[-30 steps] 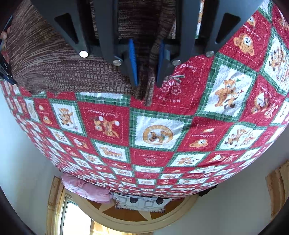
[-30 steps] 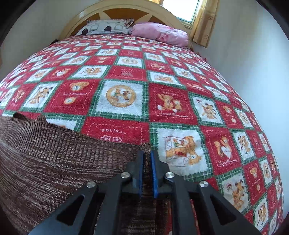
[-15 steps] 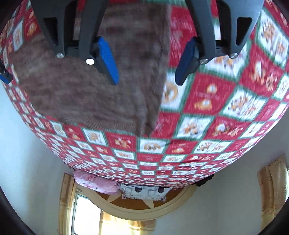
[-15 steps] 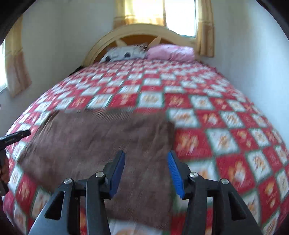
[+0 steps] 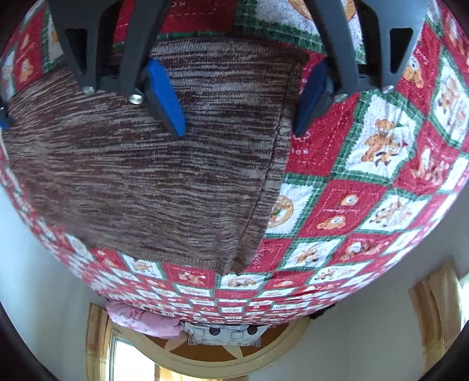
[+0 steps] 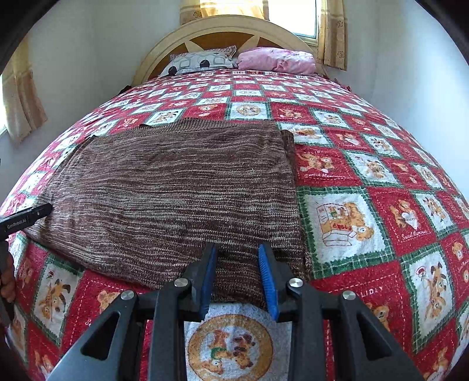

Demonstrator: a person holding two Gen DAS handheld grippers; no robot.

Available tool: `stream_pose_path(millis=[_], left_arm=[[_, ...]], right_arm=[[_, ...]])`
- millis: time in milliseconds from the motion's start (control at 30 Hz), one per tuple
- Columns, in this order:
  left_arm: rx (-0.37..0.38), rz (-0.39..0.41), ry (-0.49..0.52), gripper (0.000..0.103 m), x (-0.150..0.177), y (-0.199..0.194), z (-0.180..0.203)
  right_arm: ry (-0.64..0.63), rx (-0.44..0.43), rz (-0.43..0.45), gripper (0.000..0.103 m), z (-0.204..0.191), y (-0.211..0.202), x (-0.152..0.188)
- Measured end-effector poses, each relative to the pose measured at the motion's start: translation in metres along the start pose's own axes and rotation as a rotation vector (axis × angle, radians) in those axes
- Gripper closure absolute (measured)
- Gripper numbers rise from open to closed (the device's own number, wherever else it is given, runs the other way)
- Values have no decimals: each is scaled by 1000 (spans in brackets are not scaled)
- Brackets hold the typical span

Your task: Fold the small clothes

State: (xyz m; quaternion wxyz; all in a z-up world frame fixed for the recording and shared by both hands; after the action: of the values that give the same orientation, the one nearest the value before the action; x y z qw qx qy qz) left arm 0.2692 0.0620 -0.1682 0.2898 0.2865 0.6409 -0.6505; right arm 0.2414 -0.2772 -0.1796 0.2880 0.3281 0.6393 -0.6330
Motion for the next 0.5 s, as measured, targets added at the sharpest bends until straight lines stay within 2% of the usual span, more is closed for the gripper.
stream_pose_path(millis=[100, 167, 333, 400, 500], left_arm=[[2, -27, -62, 2, 2, 5, -12], [26, -33, -86, 0, 4, 6, -14], [-3, -40, -87, 0, 8, -5, -17], [-1, -32, -140, 0, 13, -20, -25], [-3, 44, -246, 0, 14, -46, -46]], right_arm=[[24, -21, 0, 72, 4, 0, -1], [35, -31, 8, 72, 5, -1, -1], [54, -46, 23, 72, 6, -3, -2], [60, -50, 28, 72, 7, -4, -2], [66, -54, 27, 72, 7, -4, -3]])
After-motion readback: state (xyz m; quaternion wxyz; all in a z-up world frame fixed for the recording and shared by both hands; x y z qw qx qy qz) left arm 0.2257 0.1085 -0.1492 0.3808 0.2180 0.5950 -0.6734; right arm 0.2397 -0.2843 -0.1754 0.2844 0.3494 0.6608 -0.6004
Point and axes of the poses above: each gripper's, at about its wrist camera, not at the fingertips, and y roughly the way its jaws point, z to its right, x to its underside, the point moved 9 cm from there along y, roughly the way its jaws point, and after that the axes turned 8 degrees about z, right-handed, at the moved point
